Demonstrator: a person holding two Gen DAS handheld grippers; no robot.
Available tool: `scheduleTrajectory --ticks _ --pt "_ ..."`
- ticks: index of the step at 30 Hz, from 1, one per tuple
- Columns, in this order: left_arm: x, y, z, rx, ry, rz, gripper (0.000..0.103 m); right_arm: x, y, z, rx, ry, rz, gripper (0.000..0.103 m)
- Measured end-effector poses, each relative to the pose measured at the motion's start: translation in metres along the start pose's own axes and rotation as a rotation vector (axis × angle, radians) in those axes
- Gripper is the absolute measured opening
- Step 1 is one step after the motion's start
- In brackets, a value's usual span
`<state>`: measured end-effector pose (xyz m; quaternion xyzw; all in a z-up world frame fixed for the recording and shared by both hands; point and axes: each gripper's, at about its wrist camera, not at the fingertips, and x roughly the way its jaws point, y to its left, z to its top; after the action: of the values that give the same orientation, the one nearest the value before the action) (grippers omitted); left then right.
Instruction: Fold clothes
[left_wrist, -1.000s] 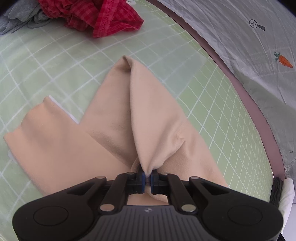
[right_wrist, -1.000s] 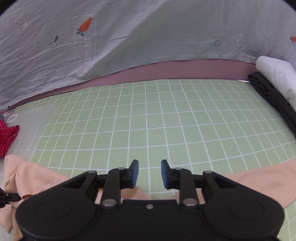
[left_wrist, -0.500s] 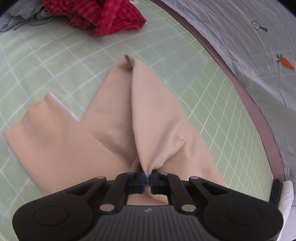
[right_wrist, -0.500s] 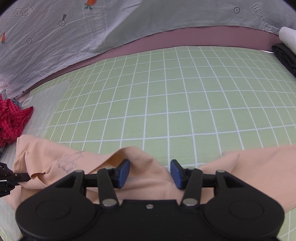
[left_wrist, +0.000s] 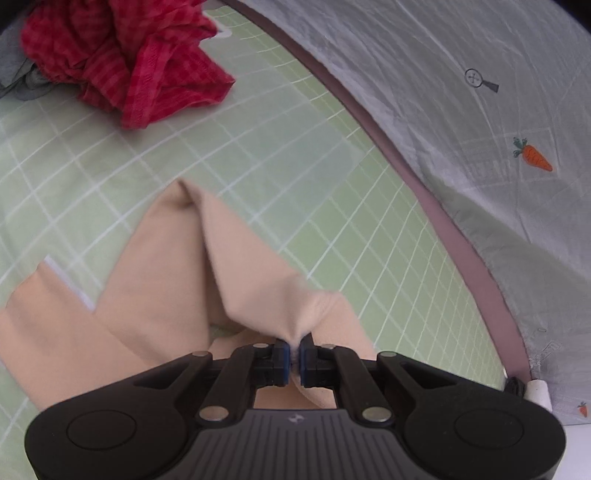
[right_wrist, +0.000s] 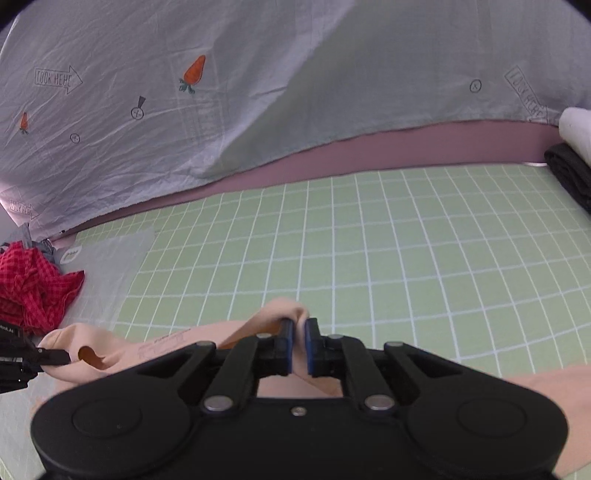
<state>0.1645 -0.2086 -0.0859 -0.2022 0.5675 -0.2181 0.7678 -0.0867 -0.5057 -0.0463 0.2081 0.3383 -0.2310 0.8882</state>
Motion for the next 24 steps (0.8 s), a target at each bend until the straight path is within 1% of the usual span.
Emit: scheduleTrajectory --ticks 3,4,5,6,7,8,9,10,11,13,16,18,20,22,24 --pt "0.004 -0.019 0.018 0.012 -0.022 -0.025 0.007 0.012 0.004 0.036 -0.052 -0.108 -0.05 0.007" --pt "0.011 -0.03 0.028 0.037 -0.036 -0.005 0.013 0.018 0.005 0.047 -0.068 -0.143 -0.075 0.009" --pt "0.02 -0.042 0.038 0.066 -0.05 0.033 0.021 0.026 0.007 0.056 -0.085 -0.164 -0.105 0.011" --pt "0.026 -0.051 0.043 0.1 -0.061 0.059 0.024 0.035 0.011 0.063 -0.104 -0.175 -0.147 0.017" --pt "0.028 -0.057 0.045 0.138 -0.07 0.076 0.029 0.041 0.014 0.068 -0.124 -0.17 -0.194 0.032" --pt "0.031 -0.062 0.047 0.176 -0.079 0.093 0.038 0.044 0.015 0.07 -0.135 -0.166 -0.222 0.037" --pt "0.031 -0.065 0.047 0.208 -0.088 0.104 0.042 0.045 0.014 0.071 -0.137 -0.165 -0.239 0.036" --pt "0.03 -0.063 0.043 0.232 -0.094 0.115 0.051 0.043 0.012 0.068 -0.123 -0.166 -0.235 0.037" --pt "0.028 -0.059 0.038 0.254 -0.097 0.13 0.056 0.04 0.011 0.062 -0.113 -0.157 -0.227 0.04" --pt "0.027 -0.048 0.028 0.292 -0.094 0.166 0.056 0.034 0.009 0.042 -0.107 -0.127 -0.221 0.043" --pt "0.024 -0.022 0.009 0.312 -0.049 0.247 0.056 0.031 0.009 0.007 -0.102 -0.048 -0.222 0.043" --pt "0.018 -0.004 -0.002 0.329 -0.033 0.29 0.056 0.029 0.009 -0.018 -0.094 0.01 -0.22 0.043" --pt "0.006 0.015 -0.014 0.347 -0.025 0.355 0.056 0.024 0.008 -0.042 -0.075 0.061 -0.223 0.043" --pt "-0.014 0.036 -0.022 0.327 -0.027 0.401 0.056 0.016 0.01 -0.066 -0.051 0.1 -0.234 0.044" --pt "-0.032 0.057 -0.029 0.287 -0.033 0.419 0.056 0.006 0.014 -0.088 -0.043 0.126 -0.233 0.046"
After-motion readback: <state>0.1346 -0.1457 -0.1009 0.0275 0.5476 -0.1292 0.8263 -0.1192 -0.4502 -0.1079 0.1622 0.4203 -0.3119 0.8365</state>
